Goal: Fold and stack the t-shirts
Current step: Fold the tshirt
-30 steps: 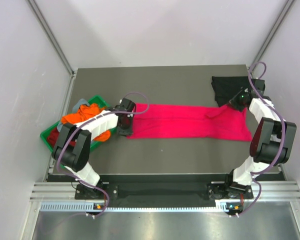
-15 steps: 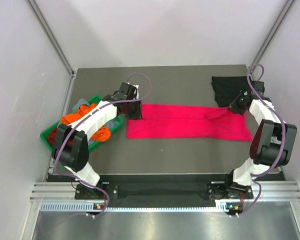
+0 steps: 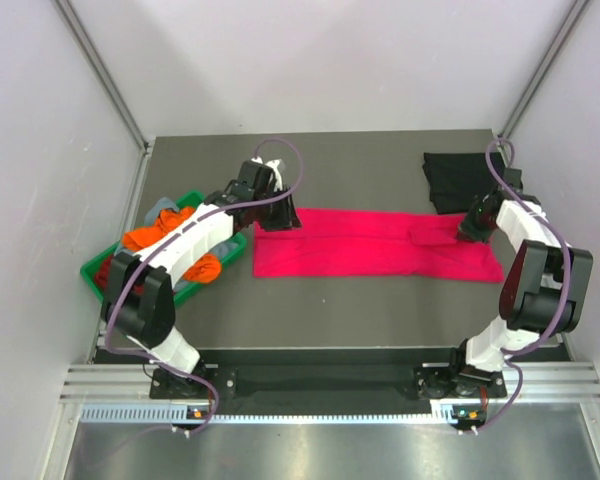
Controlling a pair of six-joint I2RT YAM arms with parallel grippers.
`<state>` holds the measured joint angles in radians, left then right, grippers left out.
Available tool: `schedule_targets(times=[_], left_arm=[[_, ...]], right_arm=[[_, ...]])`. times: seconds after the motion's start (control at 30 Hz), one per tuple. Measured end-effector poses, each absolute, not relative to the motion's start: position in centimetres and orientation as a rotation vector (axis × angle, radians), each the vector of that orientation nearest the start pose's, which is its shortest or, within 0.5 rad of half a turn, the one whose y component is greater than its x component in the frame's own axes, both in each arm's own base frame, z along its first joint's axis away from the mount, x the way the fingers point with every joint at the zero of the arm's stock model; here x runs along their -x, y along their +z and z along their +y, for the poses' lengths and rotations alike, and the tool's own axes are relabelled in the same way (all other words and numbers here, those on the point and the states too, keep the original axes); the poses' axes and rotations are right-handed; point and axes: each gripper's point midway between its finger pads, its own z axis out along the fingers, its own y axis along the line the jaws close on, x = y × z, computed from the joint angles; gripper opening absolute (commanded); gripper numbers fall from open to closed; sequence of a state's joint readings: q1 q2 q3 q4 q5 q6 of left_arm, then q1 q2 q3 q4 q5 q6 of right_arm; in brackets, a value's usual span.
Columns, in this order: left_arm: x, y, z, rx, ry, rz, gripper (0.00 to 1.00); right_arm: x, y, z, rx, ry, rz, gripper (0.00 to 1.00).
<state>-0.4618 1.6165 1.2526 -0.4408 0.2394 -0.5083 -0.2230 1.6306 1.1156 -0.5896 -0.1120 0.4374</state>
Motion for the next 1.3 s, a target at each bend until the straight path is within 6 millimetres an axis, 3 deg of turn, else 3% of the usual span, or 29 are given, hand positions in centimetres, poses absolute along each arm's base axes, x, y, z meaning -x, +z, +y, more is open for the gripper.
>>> schedule_targets(times=[0.1,0.23,0.37,0.53,0.7,0.83,1.0,1.13,1.3], left_arm=[[-35.1,15.0,-23.9,-0.053,-0.704,2.466,0.39],[-35.2,15.0,-23.8,-0.053,-0.699,2.461,0.4],[-35.0,15.0,-23.9,-0.071,-0.707,2.463,0.4],[-35.1,15.0,-24.4,-0.097,-0.74,2.457,0.4],[-34.9,13.6,-24.8,-0.125,-0.755,2.491,0.4],[-34.9,13.5,-24.8,-0.144,-0.747,2.489,0.4],[-35.0,11.9,-24.6,-0.169,-0.715,2.533,0.36],[-34.2,9.2,-23.0,-0.176,-0.601,2.611,0.38],[-32.3,8.0,-19.7,-0.179,-0.411,2.664,0.39]], right_arm=[[-34.6,6.8,-4.5,-0.845,0.184,2.581,0.07],[-34.1,6.6,-4.6,-0.84,0.158,2.604,0.27],[-33.5,6.7,-4.9,-0.84,0.109,2.628,0.38],[-34.3,8.3,-6.4,-0.858,0.056,2.581,0.4],[-34.1,8.9,-8.0,-0.903,0.042,2.545,0.39],[-34.1,8.5,-9.2,-0.934,0.045,2.533,0.33],[-34.4,6.2,-10.1,-0.965,0.011,2.56,0.31],[-34.1,4.5,-10.8,-0.989,-0.047,2.596,0.31],[-33.8,4.6,-11.4,-1.002,-0.104,2.596,0.34]])
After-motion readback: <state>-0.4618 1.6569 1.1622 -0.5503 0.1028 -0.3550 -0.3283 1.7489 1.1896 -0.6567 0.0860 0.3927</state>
